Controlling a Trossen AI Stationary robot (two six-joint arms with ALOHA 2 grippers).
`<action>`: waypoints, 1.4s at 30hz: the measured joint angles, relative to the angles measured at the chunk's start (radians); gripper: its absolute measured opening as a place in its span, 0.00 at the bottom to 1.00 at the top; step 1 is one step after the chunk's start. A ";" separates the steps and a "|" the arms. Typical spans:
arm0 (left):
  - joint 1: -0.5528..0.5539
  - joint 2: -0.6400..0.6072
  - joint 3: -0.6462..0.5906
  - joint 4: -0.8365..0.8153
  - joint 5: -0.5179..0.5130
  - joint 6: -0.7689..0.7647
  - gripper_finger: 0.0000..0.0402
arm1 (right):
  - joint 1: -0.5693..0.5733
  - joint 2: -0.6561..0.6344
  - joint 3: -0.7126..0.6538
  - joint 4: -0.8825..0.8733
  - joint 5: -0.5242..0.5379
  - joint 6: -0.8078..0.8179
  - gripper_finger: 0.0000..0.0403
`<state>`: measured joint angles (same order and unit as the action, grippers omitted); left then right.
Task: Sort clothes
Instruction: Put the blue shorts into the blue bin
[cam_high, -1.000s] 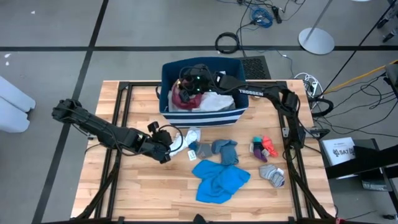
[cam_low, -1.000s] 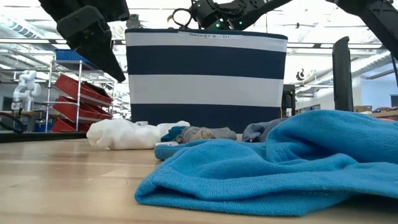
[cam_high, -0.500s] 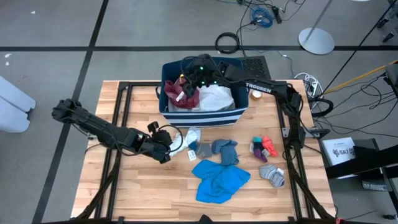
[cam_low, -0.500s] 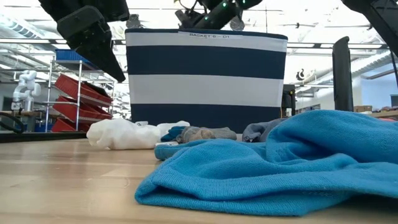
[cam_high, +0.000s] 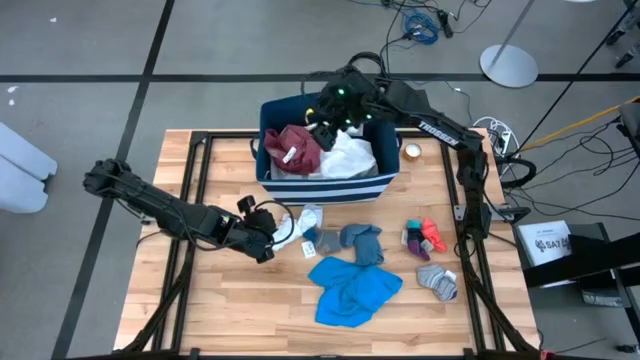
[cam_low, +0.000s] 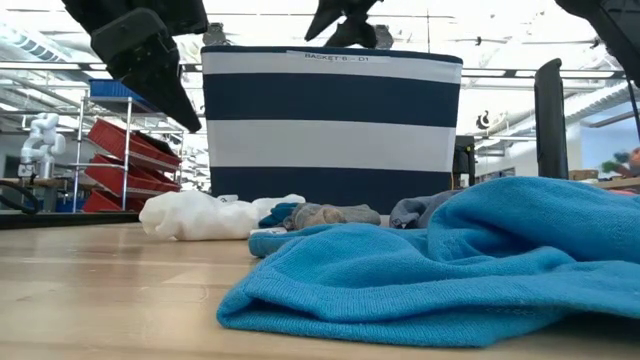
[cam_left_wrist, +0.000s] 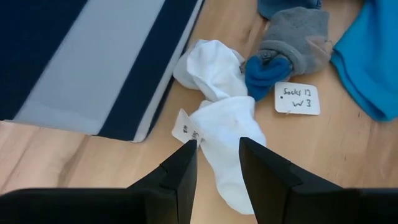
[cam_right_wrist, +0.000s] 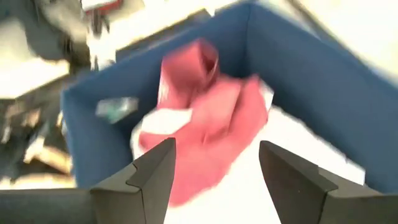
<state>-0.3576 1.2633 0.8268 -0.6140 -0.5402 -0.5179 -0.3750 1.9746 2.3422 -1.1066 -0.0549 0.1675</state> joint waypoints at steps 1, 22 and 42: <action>0.000 0.000 0.000 0.001 0.012 0.000 0.32 | 0.009 -0.012 -0.010 -0.037 0.000 -0.004 0.54; -0.033 0.000 0.000 0.013 0.125 -0.106 0.32 | 0.667 -0.258 -0.480 -0.232 0.233 0.230 0.54; -0.038 0.000 0.000 0.313 0.117 0.062 0.32 | 0.982 -0.468 -1.392 0.506 0.100 1.085 0.54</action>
<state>-0.3954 1.2633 0.8268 -0.3011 -0.4230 -0.4557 0.6072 1.5063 0.9498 -0.6005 0.0452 1.2524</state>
